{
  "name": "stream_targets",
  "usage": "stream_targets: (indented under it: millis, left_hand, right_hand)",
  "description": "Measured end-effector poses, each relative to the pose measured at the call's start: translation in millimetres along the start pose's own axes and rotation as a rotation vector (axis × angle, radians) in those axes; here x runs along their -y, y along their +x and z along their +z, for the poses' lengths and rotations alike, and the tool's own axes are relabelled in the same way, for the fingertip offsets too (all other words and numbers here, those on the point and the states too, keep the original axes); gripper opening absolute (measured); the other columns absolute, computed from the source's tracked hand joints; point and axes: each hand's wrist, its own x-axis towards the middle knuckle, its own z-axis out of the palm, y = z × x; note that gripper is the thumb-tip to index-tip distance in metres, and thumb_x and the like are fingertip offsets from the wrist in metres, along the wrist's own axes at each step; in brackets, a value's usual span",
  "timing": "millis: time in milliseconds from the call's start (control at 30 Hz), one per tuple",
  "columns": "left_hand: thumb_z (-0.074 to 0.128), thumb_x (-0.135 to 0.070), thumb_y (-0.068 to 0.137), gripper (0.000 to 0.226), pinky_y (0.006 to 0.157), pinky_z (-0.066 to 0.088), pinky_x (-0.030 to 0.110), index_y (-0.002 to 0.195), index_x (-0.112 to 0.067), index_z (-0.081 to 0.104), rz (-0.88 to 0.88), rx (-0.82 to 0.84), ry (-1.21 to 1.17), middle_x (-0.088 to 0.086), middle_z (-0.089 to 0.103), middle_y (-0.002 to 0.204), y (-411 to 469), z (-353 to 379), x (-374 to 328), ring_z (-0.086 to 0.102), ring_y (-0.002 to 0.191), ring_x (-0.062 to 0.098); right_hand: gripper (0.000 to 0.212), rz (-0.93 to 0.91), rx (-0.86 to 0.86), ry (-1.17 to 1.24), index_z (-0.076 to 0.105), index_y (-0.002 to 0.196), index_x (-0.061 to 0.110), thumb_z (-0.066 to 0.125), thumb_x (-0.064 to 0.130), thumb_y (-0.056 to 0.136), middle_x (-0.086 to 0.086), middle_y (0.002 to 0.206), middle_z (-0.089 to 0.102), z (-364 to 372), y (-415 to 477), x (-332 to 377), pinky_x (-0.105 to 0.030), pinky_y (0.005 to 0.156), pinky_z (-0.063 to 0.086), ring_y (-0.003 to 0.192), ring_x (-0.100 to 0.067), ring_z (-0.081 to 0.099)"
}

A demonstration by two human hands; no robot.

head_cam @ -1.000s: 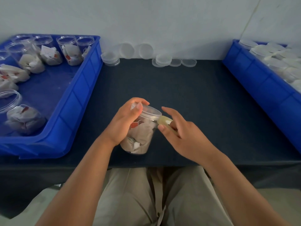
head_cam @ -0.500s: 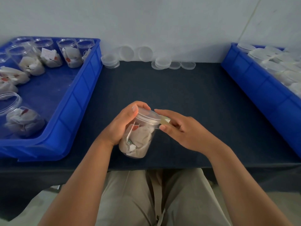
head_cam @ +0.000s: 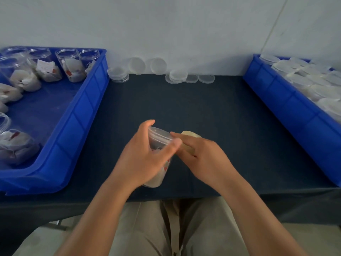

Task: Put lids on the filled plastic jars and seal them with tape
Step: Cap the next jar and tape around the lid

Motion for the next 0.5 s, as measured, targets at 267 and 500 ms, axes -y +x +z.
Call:
stream_targets:
  millis: [267,500]
  left_hand:
    - [0.065,-0.091,0.059,0.087,0.076,0.047,0.012,0.134,-0.051,0.045,0.016,-0.114,-0.115,-0.030,0.059,0.117,4.7,2.0,3.4,0.058,0.106,-0.015]
    - [0.071,-0.075,0.069,0.070,0.078,0.052,0.009,0.132,-0.052,0.052,0.062,0.044,-0.191,-0.029,0.064,0.120,14.1,-13.4,12.1,0.062,0.112,-0.009]
  right_hand:
    - [0.069,-0.025,0.088,0.021,0.033,0.153,0.053,0.037,0.083,0.090,0.024,0.143,0.057,1.7,3.5,-3.9,-0.009,0.081,0.043,0.110,0.007,0.054]
    - [0.069,-0.014,0.263,0.038,0.027,0.147,0.061,0.034,0.088,0.084,0.046,0.095,0.055,-16.3,5.3,-10.4,-0.013,0.061,0.043,0.087,0.016,0.058]
